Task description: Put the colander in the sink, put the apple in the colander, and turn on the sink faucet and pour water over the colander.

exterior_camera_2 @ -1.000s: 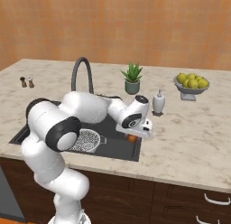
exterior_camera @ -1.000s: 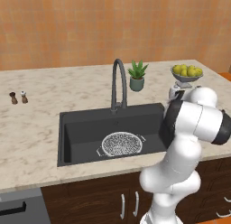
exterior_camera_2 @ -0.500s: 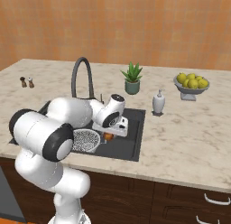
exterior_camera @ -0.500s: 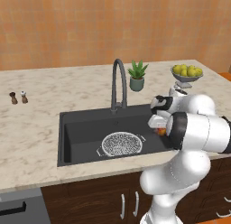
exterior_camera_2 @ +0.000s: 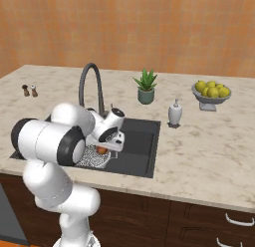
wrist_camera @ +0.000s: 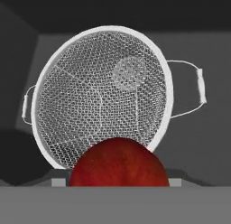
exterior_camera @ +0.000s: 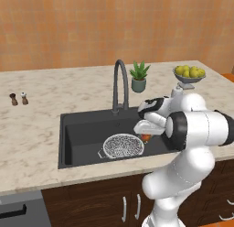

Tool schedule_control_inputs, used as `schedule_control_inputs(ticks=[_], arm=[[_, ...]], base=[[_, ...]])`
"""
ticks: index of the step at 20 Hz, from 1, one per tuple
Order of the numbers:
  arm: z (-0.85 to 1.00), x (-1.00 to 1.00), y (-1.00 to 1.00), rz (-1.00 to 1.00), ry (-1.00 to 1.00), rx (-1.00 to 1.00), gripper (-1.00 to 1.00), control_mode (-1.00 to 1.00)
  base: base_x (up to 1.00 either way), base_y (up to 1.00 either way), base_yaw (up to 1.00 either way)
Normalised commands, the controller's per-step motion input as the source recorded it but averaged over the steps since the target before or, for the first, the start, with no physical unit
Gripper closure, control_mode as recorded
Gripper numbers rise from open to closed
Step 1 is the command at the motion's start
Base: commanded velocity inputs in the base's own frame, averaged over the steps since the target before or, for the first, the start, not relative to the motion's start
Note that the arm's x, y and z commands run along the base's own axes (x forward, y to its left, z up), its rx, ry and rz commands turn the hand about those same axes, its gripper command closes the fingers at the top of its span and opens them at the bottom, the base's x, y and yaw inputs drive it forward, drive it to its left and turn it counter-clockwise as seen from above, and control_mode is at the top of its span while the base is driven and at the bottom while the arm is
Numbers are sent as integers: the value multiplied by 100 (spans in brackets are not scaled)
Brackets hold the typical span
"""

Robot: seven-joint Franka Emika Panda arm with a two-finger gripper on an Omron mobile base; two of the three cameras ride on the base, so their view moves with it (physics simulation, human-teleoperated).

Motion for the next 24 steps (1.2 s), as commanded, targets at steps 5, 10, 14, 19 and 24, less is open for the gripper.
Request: schedule_control_inputs(ticks=[5, 10, 14, 19, 24], arm=[[-41, 19, 41, 12, 0, 11, 100, -100], [-35, 8, 53, 10, 0, 9, 100, -100], [-29, 2, 39, 6, 0, 1, 100, -100], [-23, 4, 18, 1, 0, 0, -100, -100], [8, 0, 1, 0, -11, 0, -100, -100]], base=[[0, 0, 0], [0, 0, 0], [0, 0, 0], [0, 0, 0], [0, 0, 0]])
